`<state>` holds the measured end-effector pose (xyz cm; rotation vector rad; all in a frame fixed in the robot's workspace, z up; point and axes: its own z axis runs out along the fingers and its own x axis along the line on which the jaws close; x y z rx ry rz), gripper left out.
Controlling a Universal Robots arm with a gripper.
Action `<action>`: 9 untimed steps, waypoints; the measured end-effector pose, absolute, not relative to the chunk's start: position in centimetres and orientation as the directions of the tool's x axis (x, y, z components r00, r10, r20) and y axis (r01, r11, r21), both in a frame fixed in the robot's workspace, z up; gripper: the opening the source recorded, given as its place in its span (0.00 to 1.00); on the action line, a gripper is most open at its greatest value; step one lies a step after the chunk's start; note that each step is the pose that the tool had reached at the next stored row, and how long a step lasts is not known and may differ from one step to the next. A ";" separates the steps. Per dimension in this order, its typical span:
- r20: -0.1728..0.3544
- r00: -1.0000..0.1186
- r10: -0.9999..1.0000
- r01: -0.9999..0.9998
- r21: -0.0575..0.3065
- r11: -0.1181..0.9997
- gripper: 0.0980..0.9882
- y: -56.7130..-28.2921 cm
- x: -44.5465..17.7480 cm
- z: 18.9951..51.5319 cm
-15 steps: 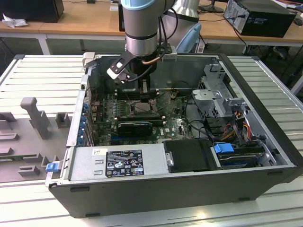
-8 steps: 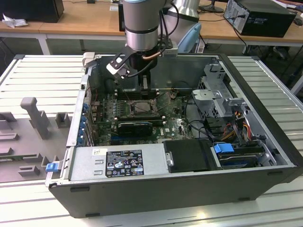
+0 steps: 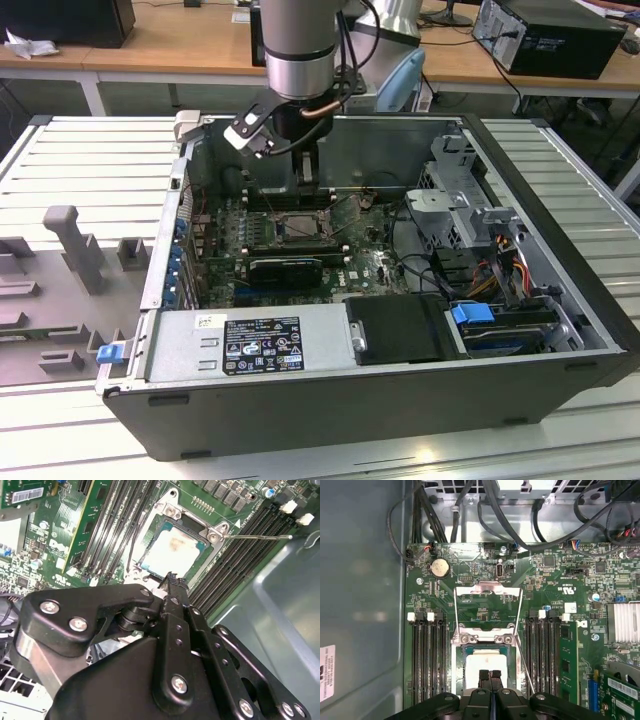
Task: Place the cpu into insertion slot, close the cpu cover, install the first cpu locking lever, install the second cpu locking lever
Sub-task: 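Close the cpu cover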
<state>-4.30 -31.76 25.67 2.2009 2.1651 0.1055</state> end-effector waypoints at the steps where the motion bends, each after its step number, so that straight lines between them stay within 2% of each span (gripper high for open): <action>1: 0.012 0.016 1.000 0.996 0.085 -0.017 0.01 -31.8 -4.3 25.8; 5: 0.012 0.017 1.000 0.996 0.085 -0.018 0.01 -31.8 -4.3 27.6; 9: 0.012 0.017 1.000 0.996 0.085 -0.018 0.01 -31.8 -4.3 28.0</action>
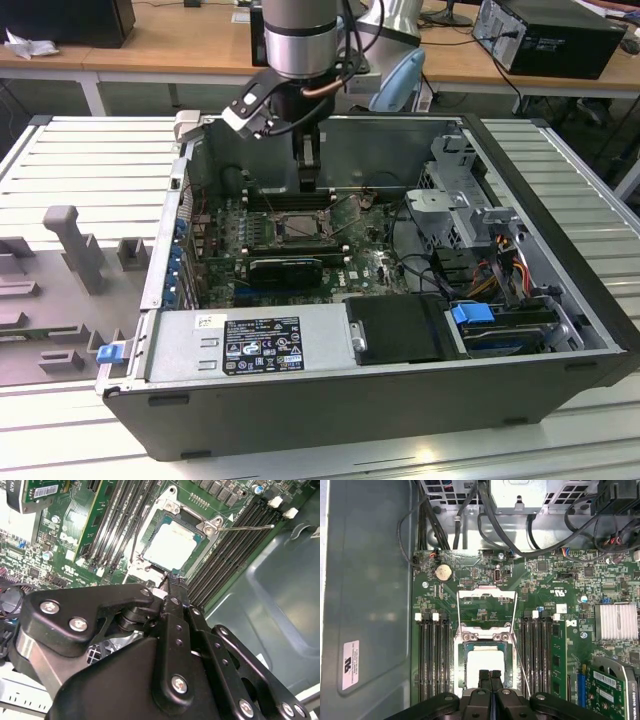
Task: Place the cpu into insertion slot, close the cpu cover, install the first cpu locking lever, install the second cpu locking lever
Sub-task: 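Close the cpu cover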
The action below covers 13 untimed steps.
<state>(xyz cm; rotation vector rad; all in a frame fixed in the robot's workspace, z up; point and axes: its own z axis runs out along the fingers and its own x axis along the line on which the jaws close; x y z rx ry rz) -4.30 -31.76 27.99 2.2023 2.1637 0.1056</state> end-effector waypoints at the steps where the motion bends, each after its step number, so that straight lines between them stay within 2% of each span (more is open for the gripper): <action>1: 0.012 0.017 1.000 0.996 0.085 -0.018 0.01 -31.8 -4.3 28.1; 13: 0.012 0.019 1.000 0.996 0.084 -0.020 0.01 -31.8 -4.2 28.9</action>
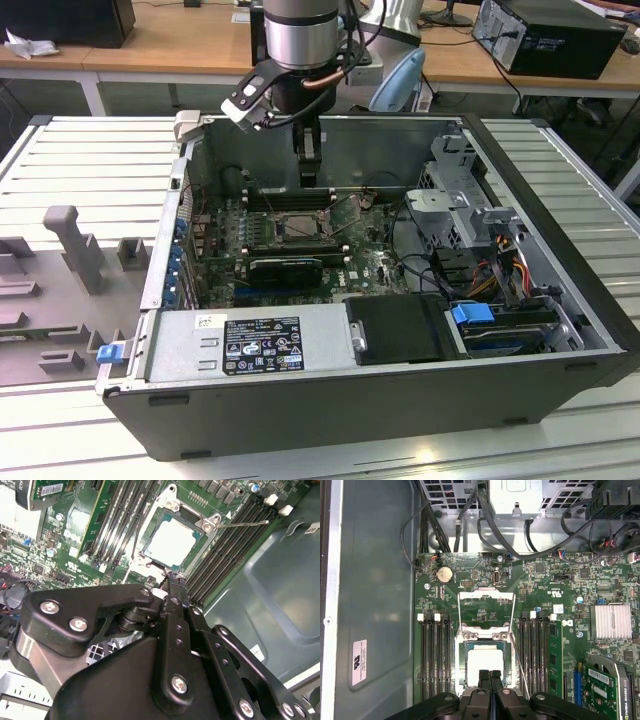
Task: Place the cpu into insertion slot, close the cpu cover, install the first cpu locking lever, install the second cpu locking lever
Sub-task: 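Close the cpu cover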
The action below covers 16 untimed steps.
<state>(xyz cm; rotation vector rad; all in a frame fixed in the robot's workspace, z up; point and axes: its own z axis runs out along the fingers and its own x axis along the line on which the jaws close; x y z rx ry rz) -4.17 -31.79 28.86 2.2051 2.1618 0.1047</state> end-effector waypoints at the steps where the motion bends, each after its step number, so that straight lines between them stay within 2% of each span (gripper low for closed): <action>1: 0.012 0.019 1.000 0.996 0.083 -0.020 0.01 -31.8 -4.0 28.9; 16: 0.013 0.020 1.000 0.997 0.077 -0.021 0.01 -32.3 -2.2 29.6</action>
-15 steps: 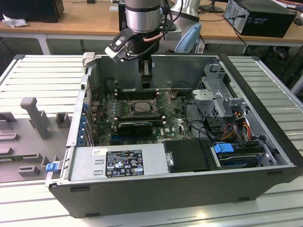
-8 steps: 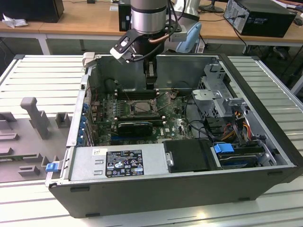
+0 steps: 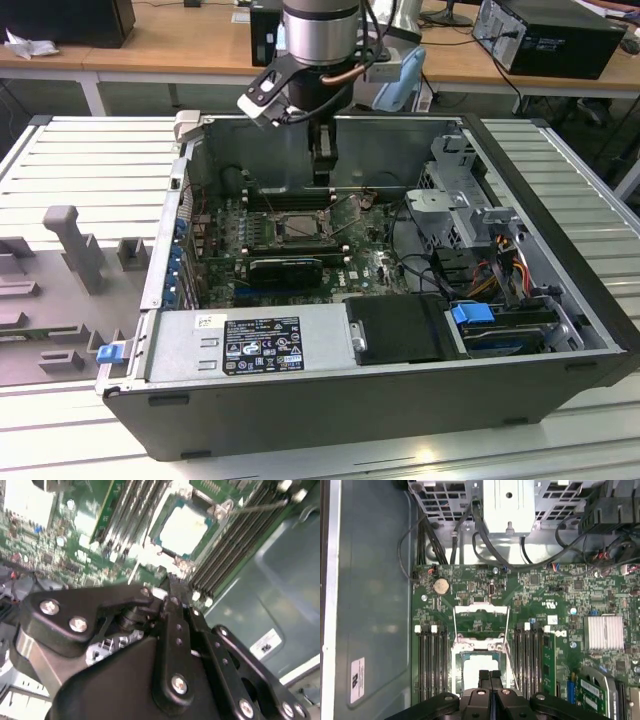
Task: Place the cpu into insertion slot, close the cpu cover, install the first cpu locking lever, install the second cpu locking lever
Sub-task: 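Close the cpu cover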
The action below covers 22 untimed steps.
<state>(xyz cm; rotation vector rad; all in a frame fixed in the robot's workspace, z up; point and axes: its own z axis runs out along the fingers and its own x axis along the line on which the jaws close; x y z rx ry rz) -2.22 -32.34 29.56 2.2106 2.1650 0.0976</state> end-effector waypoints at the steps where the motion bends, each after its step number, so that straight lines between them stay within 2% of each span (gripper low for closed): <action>1: 0.013 0.021 1.000 0.997 0.076 -0.022 0.01 -32.3 -1.5 29.5; 22: 0.013 0.006 1.000 0.998 0.068 -0.007 0.01 -32.0 5.2 25.8</action>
